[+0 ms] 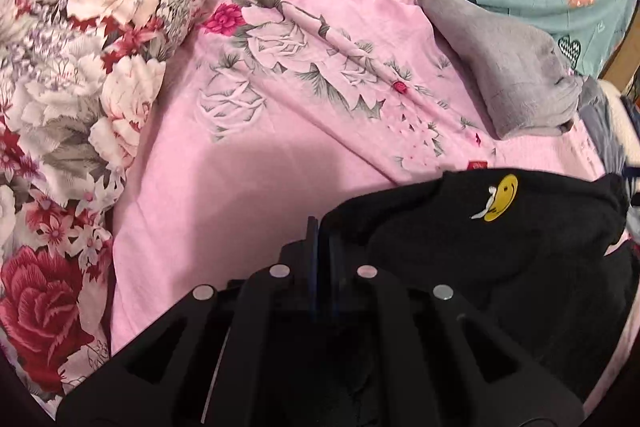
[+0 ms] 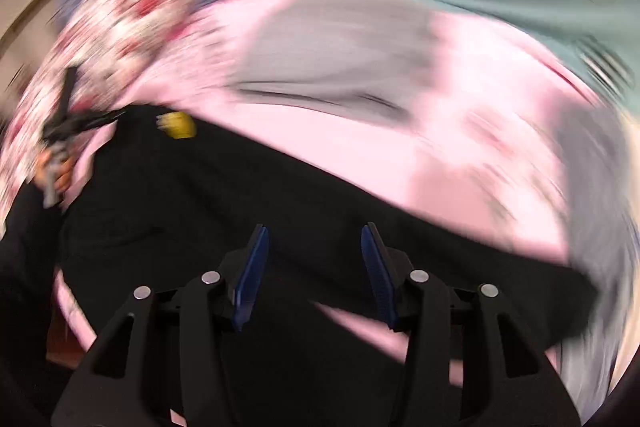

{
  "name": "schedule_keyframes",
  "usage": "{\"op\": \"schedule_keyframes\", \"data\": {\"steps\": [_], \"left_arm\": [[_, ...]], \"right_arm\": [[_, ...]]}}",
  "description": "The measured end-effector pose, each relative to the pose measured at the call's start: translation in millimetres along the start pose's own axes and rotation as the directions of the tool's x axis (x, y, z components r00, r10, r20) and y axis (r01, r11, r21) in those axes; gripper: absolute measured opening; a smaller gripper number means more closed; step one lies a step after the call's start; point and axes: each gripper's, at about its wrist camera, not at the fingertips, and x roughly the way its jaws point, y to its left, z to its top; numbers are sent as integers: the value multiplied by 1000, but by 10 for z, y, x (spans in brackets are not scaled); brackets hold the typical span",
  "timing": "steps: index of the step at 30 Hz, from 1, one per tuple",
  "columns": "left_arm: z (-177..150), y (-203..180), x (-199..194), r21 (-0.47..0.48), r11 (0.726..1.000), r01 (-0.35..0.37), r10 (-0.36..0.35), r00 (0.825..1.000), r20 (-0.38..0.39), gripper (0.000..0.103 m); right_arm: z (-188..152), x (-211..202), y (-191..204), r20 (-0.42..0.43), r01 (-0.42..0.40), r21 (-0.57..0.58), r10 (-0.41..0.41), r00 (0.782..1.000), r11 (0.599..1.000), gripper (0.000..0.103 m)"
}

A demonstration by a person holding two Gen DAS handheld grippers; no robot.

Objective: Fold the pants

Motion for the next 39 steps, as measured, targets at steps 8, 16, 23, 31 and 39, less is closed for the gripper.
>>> {"op": "schedule_keyframes", "data": {"steps": [8,16,23,31,39], "left_arm": [[-7,144,-9,-7,998,55,-55,998,16,5],[9,110,-14,-6,999,44,-44,999,12,5],[190,69,156,-40,997,-70,70,997,-14,5],[197,-12,-180,-19,997,-78,78,997,12,5],[-345,-201,-1378,-48,999,-8,17,981,194,5]], "right_arm": [[864,1078,839,-127,-47,-408,-6,992,912,49],[953,1601,864,-224,-66,-455,-42,974,888,11],[1184,1412,830,-76,2,-440,-40,996,898,4],[1178,1607,795,-109,31,-418,-84,991,908,3],[849,287,1097,26,-41,-356,54,998,933,4]]}}
